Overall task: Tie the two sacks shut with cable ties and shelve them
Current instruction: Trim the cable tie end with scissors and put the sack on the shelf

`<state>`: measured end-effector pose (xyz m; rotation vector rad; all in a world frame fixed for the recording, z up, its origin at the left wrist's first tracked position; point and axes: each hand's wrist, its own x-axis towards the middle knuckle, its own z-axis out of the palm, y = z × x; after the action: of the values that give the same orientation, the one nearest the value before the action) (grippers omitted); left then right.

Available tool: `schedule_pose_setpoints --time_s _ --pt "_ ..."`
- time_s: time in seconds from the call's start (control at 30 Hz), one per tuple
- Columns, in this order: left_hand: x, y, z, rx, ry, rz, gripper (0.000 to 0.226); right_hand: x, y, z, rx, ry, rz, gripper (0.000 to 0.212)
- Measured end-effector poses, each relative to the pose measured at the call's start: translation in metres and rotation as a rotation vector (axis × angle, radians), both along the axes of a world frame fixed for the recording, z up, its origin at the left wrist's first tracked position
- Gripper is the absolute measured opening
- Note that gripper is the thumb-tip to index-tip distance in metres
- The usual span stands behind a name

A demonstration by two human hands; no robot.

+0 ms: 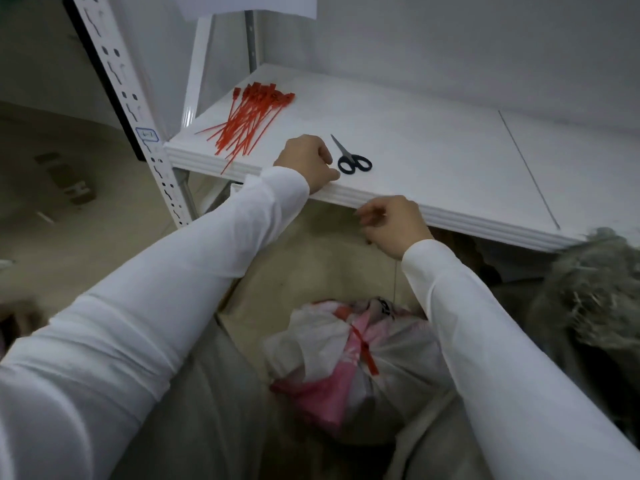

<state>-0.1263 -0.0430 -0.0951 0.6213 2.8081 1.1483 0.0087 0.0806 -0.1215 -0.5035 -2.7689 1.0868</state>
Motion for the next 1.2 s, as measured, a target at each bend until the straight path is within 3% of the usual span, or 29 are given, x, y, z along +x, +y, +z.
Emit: schedule_pose_setpoints --time_s 0.1,0.17,0.3,0.47,0.6,0.77,0.93,1.03,1.2 --pt "0.038 -0.006 -0.002 -0.025 -0.004 -0.083 0.020 0.045 -0.012 -0.011 0.149 -0.255 0.212 0.044" --pt "0.062 -0.011 0.002 -0.026 -0.001 -0.130 0.018 0.071 -0.022 -0.019 0.138 -0.400 0.321 0.054" --pt "0.103 -0.025 0.005 0.048 -0.049 -0.159 0.017 0.100 -0.030 -0.037 0.198 -0.543 0.439 0.070" --pt "0.136 -0.032 -0.004 0.022 -0.064 -0.224 0.016 0.109 -0.032 -0.047 0.296 -0.455 0.497 0.068" --pt "0.151 -0.024 -0.014 -0.092 -0.078 -0.303 0.018 0.108 -0.037 -0.056 0.512 -0.523 0.590 0.091" --pt "0.149 -0.015 -0.021 -0.140 -0.070 -0.331 0.015 0.101 -0.035 -0.065 0.480 -0.451 0.581 0.088" --pt "0.142 -0.010 -0.020 -0.141 -0.062 -0.335 0.014 0.105 -0.032 -0.061 0.419 -0.456 0.638 0.103" --pt "0.141 -0.007 -0.022 -0.153 -0.053 -0.343 0.014 0.105 -0.034 -0.062 0.434 -0.404 0.624 0.093" --pt "0.139 -0.003 -0.024 -0.177 -0.047 -0.350 0.011 0.106 -0.049 -0.070 0.666 -0.278 0.590 0.079"
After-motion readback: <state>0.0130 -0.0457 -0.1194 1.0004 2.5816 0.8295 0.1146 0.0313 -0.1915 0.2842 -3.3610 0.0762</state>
